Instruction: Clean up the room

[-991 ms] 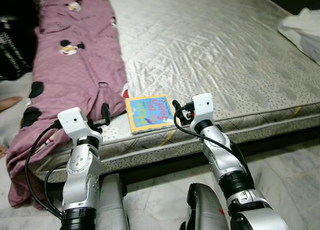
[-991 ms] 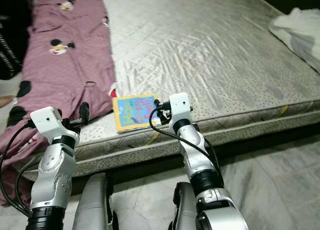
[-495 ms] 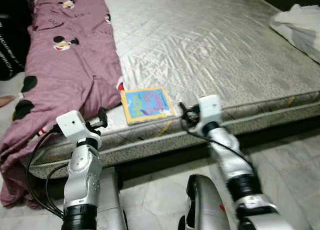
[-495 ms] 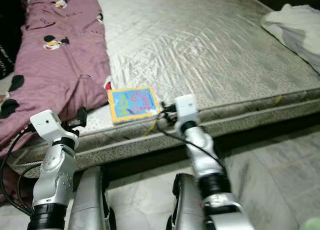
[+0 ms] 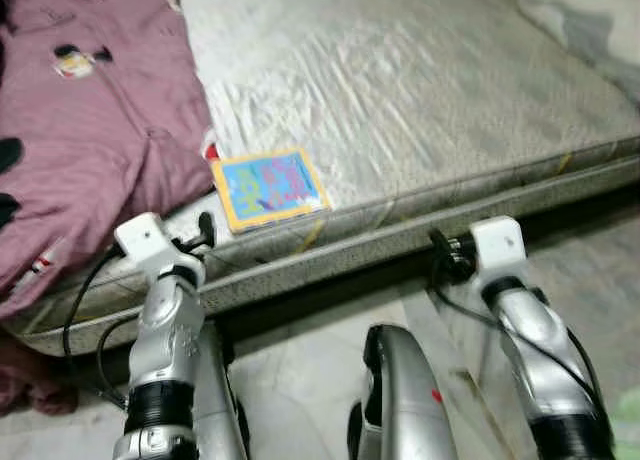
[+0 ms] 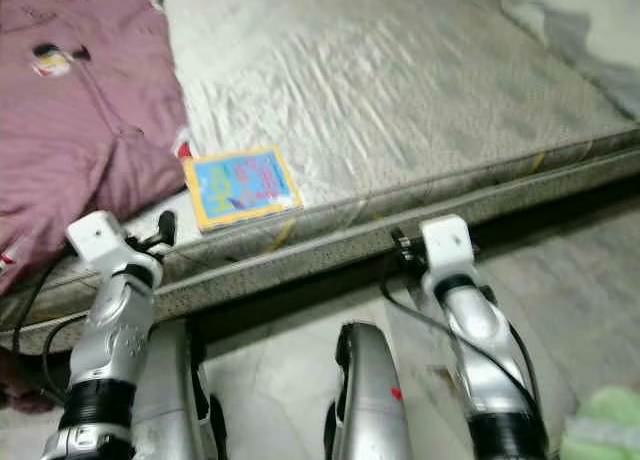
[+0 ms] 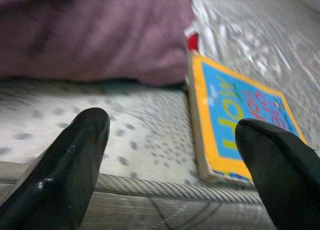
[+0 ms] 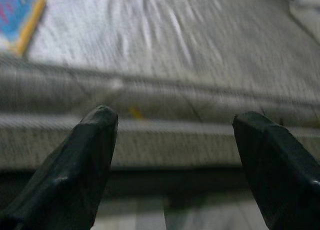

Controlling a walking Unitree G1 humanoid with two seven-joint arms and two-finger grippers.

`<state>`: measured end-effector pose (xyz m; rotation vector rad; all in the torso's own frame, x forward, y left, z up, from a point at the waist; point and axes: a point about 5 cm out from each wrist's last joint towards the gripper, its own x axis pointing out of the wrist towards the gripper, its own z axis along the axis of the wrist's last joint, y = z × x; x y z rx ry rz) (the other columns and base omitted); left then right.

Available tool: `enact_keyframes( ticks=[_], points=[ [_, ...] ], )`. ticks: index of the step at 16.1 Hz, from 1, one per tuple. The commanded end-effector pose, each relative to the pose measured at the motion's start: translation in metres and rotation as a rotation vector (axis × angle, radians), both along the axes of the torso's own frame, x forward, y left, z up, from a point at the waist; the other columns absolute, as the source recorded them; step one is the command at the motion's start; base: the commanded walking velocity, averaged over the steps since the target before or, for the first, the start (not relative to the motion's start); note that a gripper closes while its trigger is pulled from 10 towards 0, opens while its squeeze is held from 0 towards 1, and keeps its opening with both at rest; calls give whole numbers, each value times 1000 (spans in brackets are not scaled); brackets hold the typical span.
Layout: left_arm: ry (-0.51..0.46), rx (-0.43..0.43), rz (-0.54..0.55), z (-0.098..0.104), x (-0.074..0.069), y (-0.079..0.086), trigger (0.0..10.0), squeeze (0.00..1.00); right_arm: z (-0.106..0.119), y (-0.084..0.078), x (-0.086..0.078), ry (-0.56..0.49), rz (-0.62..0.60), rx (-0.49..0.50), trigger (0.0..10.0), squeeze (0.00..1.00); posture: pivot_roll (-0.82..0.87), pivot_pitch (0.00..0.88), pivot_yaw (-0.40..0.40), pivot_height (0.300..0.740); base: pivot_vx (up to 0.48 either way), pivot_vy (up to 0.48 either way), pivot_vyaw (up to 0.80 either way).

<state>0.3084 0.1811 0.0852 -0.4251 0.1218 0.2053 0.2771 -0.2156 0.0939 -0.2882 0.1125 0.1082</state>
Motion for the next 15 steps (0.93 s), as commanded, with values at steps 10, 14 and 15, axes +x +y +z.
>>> enact_keyframes(
  ticks=[10, 14, 15],
  points=[
    [-10, -177, -63, 1, 35, -3, 10000, 0, 23, -22, -32, 30, -67, -63, 10000, 0, -203, 283, -78, 529, 0, 0, 0],
    [26, -254, -148, -2, 46, -9, 10000, 0, 28, -21, -32, 29, -69, -68, 10000, 0, -227, 274, -83, 529, 0, 0, 0],
    [40, -273, -174, -3, 49, -12, 10000, 0, 31, -21, -33, 33, -71, -69, 10000, 0, -231, 273, -83, 529, 0, 0, 0]
  ],
)
